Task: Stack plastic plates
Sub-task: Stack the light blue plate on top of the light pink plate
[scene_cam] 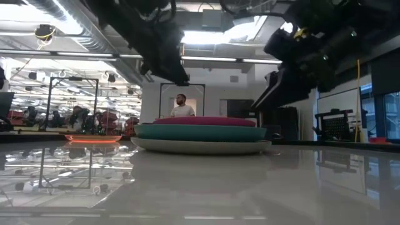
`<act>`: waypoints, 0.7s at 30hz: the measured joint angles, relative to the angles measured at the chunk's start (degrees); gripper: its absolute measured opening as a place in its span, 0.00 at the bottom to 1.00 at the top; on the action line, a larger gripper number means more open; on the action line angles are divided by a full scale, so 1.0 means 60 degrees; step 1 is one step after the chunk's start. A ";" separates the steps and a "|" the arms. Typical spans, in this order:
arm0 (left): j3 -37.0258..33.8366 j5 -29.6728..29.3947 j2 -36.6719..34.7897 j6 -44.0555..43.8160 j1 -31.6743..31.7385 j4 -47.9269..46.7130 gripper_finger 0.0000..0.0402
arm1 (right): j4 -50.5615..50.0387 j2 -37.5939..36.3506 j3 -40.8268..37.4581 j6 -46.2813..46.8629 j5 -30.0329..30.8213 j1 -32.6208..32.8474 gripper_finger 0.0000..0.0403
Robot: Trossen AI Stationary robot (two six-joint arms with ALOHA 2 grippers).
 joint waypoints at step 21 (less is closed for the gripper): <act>0.0000 0.1938 0.2422 -0.0240 0.4463 0.0307 0.28 | 0.0069 0.0004 -0.0375 0.0000 0.0011 0.0000 0.36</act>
